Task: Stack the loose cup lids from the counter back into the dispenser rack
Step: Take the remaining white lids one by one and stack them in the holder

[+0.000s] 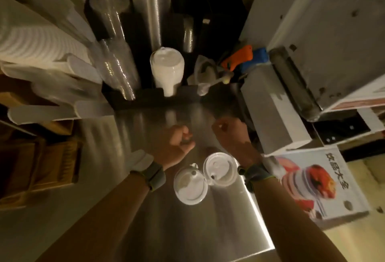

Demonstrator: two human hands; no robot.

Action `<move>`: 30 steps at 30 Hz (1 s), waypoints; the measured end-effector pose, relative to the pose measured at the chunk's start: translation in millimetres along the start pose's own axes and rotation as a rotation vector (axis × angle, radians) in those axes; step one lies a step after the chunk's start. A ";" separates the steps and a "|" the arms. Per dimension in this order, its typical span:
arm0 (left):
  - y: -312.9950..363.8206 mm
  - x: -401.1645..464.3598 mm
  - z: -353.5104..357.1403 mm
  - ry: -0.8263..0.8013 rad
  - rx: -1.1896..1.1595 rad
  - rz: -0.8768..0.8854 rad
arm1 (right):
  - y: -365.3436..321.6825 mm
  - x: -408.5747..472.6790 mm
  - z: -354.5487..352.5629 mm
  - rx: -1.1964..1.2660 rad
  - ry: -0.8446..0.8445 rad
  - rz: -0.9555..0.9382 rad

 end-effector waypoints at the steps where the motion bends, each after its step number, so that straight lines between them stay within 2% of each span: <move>1: -4.2 -2.2 13.4 -0.056 0.011 -0.006 | 12.2 -16.5 1.7 0.002 0.003 0.040; 4: -1.1 1.1 38.6 -0.124 0.040 -0.015 | 36.3 -56.2 2.6 -0.062 0.051 0.120; 6: -0.9 6.0 48.7 -0.110 0.036 -0.003 | 48.6 -81.3 2.3 -0.081 0.111 0.144; 10: -6.7 10.3 64.1 -0.110 0.178 0.048 | 73.2 -112.2 6.2 0.008 0.218 0.293; 19: -9.5 8.4 69.7 -0.100 0.204 0.075 | 78.4 -125.6 25.4 0.192 0.206 0.402; 24: 12.9 4.3 48.1 -0.065 0.102 0.123 | 45.6 -115.2 1.5 0.209 0.220 0.343; 27: 40.0 5.7 9.4 -0.020 0.025 0.179 | 9.9 -90.9 -20.1 0.371 0.217 0.274; 30: 58.7 5.6 -26.9 0.020 -0.048 0.146 | -24.1 -62.5 -34.7 0.495 0.232 0.197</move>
Point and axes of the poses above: each hand's wrist, its own x-axis towards the middle knuckle, its own z-axis out of the palm, y = z × x, the point moved 2 cm from there along x, towards the middle knuckle, and after that the axes turned 7 degrees about -z, right-handed, at the moved point
